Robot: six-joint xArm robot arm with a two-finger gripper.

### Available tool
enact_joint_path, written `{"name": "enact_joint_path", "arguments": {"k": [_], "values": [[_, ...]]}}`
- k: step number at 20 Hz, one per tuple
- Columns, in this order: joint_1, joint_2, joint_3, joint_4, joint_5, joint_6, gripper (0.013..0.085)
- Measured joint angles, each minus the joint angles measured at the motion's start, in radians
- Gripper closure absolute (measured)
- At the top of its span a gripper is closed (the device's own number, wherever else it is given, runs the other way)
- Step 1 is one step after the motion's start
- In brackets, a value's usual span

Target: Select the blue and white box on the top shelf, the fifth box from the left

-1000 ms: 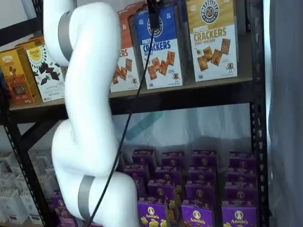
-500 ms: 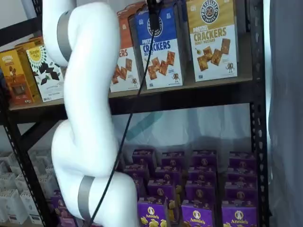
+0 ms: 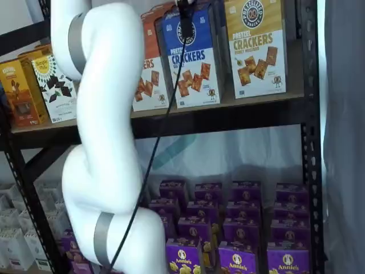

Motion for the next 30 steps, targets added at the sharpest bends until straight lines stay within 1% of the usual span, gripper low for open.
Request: {"name": "enact_joint_path", "arguments": {"k": [5, 7, 12, 18, 24, 30], "values": [[-0.002, -0.003, 0.002, 0.003, 0.001, 0.0, 0.033], [-0.002, -0.004, 0.001, 0.001, 0.004, -0.001, 0.041], [-0.009, 0.001, -0.015, 0.011, 0.03, -0.003, 0.041], [-0.018, -0.018, -0.015, 0.025, 0.046, -0.005, 0.041], [-0.019, -0.073, 0.029, 0.025, 0.047, -0.005, 0.041], [-0.035, -0.142, 0.093, 0.042, 0.055, -0.012, 0.041]]}}
